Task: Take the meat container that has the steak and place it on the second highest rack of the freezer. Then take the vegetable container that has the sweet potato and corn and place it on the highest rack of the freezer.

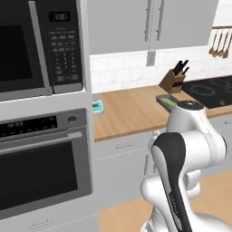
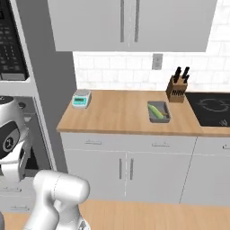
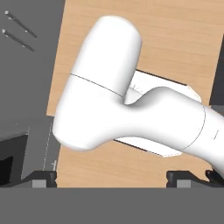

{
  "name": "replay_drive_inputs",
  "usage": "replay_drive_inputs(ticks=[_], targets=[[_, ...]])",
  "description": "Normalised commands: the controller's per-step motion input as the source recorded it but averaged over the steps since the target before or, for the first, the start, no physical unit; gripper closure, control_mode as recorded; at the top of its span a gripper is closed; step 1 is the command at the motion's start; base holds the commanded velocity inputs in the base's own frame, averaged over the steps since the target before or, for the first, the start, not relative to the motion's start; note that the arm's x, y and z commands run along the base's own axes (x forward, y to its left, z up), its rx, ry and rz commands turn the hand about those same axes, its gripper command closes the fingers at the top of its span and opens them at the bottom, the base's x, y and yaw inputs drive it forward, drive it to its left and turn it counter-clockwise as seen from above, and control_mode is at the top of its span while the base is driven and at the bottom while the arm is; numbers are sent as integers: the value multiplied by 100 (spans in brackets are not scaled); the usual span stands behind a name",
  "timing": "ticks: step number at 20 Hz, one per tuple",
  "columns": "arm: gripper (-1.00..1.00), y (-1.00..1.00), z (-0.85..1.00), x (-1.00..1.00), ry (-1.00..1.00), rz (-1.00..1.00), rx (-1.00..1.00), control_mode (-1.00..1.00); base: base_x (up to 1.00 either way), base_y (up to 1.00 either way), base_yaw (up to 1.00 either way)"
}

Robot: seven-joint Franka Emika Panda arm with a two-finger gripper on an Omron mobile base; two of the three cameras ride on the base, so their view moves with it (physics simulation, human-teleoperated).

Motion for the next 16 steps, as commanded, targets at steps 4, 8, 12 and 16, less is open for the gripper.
replay_drive_inputs(ticks=[4, 8, 12, 16], targets=[[-100, 0, 0, 0, 0, 0, 0, 100, 55, -100, 0], [-100, 0, 0, 0, 0, 0, 0, 100, 59, -99, 15], [-100, 0, 0, 0, 0, 0, 0, 100, 42, -84, 35], [-100, 0, 0, 0, 0, 0, 0, 100, 43, -68, 44]])
